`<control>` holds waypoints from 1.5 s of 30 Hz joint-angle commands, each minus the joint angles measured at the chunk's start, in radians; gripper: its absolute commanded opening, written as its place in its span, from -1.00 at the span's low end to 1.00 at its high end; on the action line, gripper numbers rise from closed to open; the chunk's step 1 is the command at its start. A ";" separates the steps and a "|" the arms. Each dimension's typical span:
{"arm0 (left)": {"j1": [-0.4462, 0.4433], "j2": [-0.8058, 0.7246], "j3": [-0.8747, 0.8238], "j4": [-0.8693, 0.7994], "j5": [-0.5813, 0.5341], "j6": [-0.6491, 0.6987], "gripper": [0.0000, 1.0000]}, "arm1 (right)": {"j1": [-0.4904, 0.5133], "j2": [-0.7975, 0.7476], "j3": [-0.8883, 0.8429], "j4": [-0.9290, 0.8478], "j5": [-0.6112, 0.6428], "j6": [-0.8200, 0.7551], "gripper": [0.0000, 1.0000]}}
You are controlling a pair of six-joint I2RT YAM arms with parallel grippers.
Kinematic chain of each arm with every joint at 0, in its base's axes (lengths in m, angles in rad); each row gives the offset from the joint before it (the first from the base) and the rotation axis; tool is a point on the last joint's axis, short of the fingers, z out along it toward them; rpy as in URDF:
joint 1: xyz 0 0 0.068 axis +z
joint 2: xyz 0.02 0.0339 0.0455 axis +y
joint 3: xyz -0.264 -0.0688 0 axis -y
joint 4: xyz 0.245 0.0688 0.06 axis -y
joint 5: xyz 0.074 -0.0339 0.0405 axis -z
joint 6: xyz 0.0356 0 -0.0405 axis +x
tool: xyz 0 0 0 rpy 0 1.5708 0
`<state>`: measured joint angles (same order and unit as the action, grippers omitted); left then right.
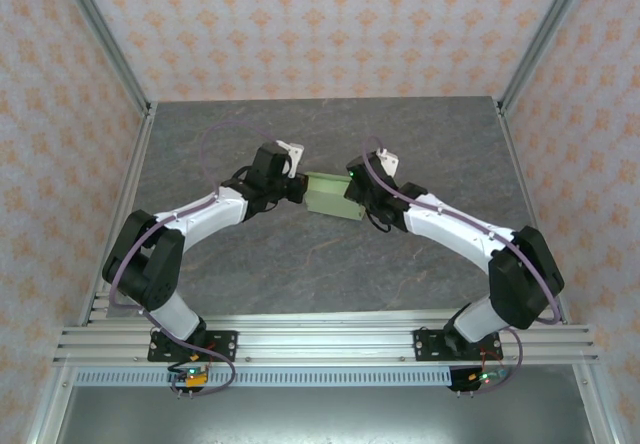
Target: Fold the paper box
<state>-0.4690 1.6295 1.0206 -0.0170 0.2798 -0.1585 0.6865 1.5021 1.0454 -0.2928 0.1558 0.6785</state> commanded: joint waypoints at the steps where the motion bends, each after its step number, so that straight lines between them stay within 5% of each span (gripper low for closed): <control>1: -0.048 -0.006 -0.008 -0.032 -0.040 0.022 -0.93 | 0.004 0.018 -0.050 0.062 0.006 -0.006 -1.00; 4: -0.071 -0.010 -0.051 0.014 -0.091 0.032 -0.93 | 0.004 0.014 -0.106 0.117 -0.004 -0.009 -1.00; 9: -0.097 -0.027 -0.113 0.079 -0.191 0.031 -0.93 | 0.004 -0.038 -0.147 0.142 -0.032 0.005 -0.71; 13: -0.109 -0.048 -0.165 0.129 -0.240 0.028 -0.93 | 0.004 -0.146 -0.178 0.113 -0.016 0.078 -0.25; 17: -0.117 -0.047 -0.183 0.148 -0.245 0.015 -0.92 | 0.004 -0.252 -0.201 0.051 -0.018 0.317 0.30; 24: -0.118 -0.027 -0.185 0.175 -0.249 -0.018 -0.92 | 0.004 -0.218 -0.201 0.183 -0.126 0.688 0.53; 35: -0.118 -0.030 -0.202 0.191 -0.235 -0.051 -0.91 | 0.002 -0.067 -0.156 0.218 -0.114 0.918 0.48; 45: -0.119 -0.050 -0.241 0.260 -0.105 -0.024 -0.70 | -0.007 -0.004 -0.151 0.186 -0.022 0.854 -0.14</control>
<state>-0.5766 1.5772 0.8188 0.2611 0.0952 -0.1894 0.6857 1.4693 0.8757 -0.0738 0.0704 1.5578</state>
